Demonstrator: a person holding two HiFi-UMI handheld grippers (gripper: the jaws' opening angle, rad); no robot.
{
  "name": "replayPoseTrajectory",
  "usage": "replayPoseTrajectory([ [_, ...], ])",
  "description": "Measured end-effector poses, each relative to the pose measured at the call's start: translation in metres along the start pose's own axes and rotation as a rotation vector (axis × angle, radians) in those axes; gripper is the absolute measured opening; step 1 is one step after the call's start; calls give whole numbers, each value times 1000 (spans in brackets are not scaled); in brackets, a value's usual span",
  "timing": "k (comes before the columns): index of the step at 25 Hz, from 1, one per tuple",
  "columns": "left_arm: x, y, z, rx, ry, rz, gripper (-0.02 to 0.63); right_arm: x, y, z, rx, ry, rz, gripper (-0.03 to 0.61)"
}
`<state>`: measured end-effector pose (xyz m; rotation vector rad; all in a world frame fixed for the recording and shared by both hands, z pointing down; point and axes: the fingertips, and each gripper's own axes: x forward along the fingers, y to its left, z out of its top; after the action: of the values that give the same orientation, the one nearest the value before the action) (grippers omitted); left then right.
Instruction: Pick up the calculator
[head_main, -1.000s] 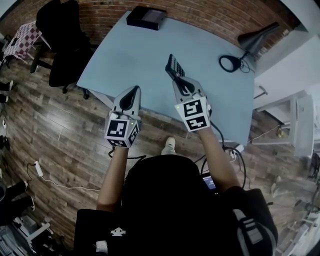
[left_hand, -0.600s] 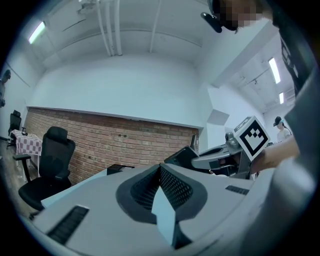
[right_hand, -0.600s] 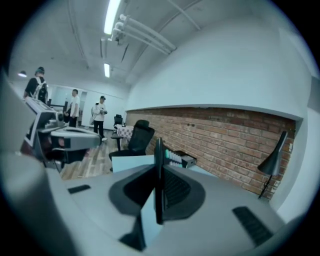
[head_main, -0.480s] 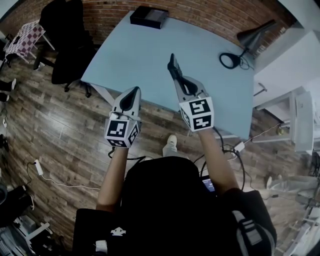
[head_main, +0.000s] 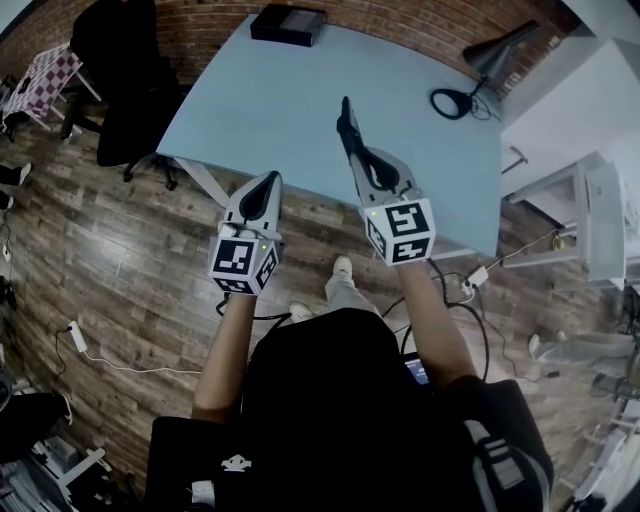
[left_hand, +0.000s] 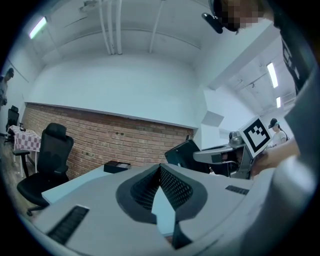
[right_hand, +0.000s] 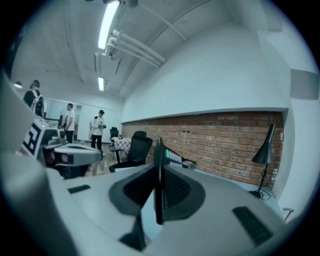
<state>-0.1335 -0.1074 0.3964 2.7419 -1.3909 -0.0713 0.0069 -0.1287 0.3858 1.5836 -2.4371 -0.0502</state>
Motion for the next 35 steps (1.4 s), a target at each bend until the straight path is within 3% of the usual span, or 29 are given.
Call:
replayPoseTrajectory([
  [6,-9,-8,-8,-8,14,-9,3,-17,12,0,-6,-32,12,48],
  [13,-15,-16,-7,1,9,-9,3,-27,25,4,20,-63,84,48],
  [22,-15,-30,6,12,-15,9,3,-44,20,13,55,-121,121,48],
  [35,-14,-87,19,31,-25,43,3,-90,-4,17,73,-149,164,48],
])
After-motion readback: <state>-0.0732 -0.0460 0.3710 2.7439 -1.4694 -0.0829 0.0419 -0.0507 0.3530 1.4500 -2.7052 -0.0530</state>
